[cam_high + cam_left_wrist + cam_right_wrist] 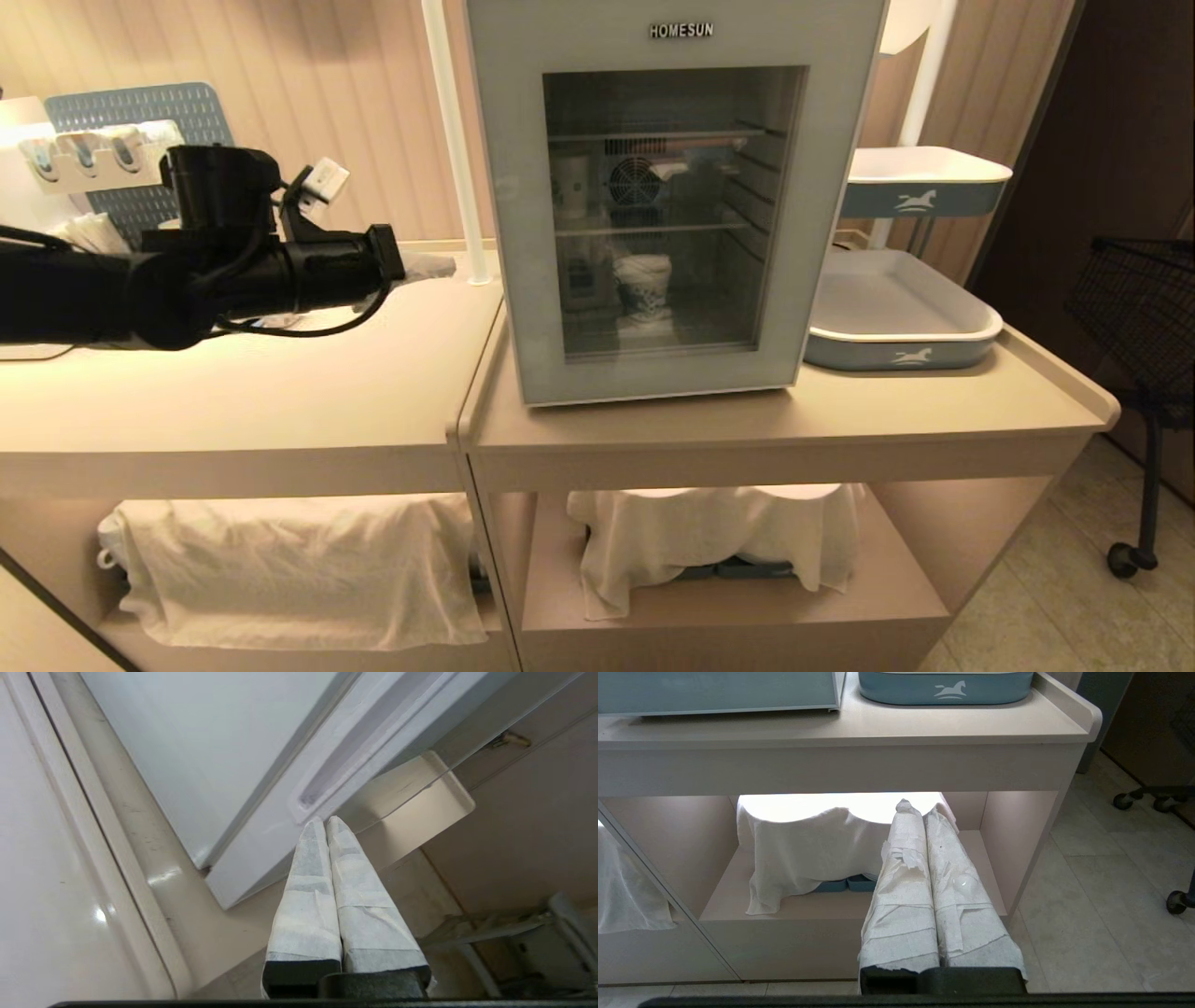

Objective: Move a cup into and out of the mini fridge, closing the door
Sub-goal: Open the freezer door

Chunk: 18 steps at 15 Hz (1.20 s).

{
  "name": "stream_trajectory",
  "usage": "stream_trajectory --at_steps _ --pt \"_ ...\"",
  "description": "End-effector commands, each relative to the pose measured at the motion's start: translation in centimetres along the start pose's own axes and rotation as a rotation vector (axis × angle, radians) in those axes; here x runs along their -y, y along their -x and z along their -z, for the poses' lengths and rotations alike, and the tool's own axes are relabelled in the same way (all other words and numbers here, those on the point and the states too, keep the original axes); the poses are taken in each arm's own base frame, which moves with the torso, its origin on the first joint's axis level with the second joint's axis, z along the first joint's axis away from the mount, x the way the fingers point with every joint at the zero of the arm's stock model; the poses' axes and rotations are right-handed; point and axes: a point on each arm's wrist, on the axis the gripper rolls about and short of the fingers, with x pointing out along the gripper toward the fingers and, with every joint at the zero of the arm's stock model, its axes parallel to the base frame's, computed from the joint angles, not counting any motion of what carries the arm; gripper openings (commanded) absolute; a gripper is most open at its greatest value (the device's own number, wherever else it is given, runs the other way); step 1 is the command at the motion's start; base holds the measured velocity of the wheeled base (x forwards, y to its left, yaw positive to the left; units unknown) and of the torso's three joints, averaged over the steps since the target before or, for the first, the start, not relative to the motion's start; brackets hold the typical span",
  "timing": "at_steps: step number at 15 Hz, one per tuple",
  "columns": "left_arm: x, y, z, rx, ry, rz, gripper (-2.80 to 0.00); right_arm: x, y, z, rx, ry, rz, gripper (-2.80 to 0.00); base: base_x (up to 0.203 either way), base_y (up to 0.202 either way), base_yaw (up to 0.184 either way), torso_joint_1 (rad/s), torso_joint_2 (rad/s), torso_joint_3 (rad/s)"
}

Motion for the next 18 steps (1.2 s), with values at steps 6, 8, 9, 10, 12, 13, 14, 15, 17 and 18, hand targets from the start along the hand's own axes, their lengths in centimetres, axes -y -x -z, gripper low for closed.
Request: stream_trajectory --at_steps 6,8,9,10,12,13,14,15,17,18 --pt "-0.9 -0.9 0.2 -0.021 -0.01 0.0 -2.8 0.0 -0.1 0.5 -0.02 0.0 -0.001 -2.8 0.0 0.0 0.0 0.0 0.0 0.0" --pt "-0.8 -0.8 0.1 -0.015 -0.014 0.002 -2.8 0.0 -0.1 0.5 -0.02 0.001 0.0 -2.8 0.0 0.0 0.0 0.0 0.0 0.0" --pt "-0.6 -0.7 0.0 -0.011 -0.02 0.004 -2.8 0.0 -0.1 0.5 -0.02 0.0 -0.001 -2.8 0.0 0.0 0.0 0.0 0.0 0.0" --pt "-0.6 -0.8 -0.2 -0.007 -0.022 0.007 -2.8 0.0 -0.1 0.5 -0.02 0.0 -0.001 -2.8 0.0 0.0 0.0 0.0 0.0 0.0" --pt "-0.4 -0.6 -0.1 -0.005 -0.012 0.005 -2.8 0.0 -0.1 0.5 -0.02 0.0 -0.003 -2.8 0.0 0.0 0.0 0.0 0.0 0.0" --pt "-0.3 -0.5 -0.2 -0.009 -0.01 0.005 -2.8 0.0 -0.1 0.5 -0.02 0.0 -0.001 -2.8 0.0 0.0 0.0 0.0 0.0 0.0" --pt "-0.2 -0.5 -0.3 -0.003 -0.02 0.008 -2.8 0.0 -0.1 0.5 -0.02 0.002 -0.001 -2.8 0.0 0.0 0.0 0.0 0.0 0.0" --pt "-0.2 -0.5 -0.3 -0.002 -0.029 0.011 -2.8 0.0 -0.1 0.5 -0.02 0.0 -0.001 -2.8 0.0 0.0 0.0 0.0 0.0 0.0" --pt "0.0 -0.5 -0.6 0.004 -0.037 0.013 -2.8 0.0 -0.1 0.5 -0.02 0.0 -0.001 -2.8 0.0 0.0 0.0 0.0 0.0 0.0" --pt "0.1 -0.5 -0.8 0.007 -0.043 0.016 -2.8 0.0 -0.1 0.5 -0.02 0.0 -0.001 -2.8 0.0 0.0 0.0 0.0 0.0 0.0"
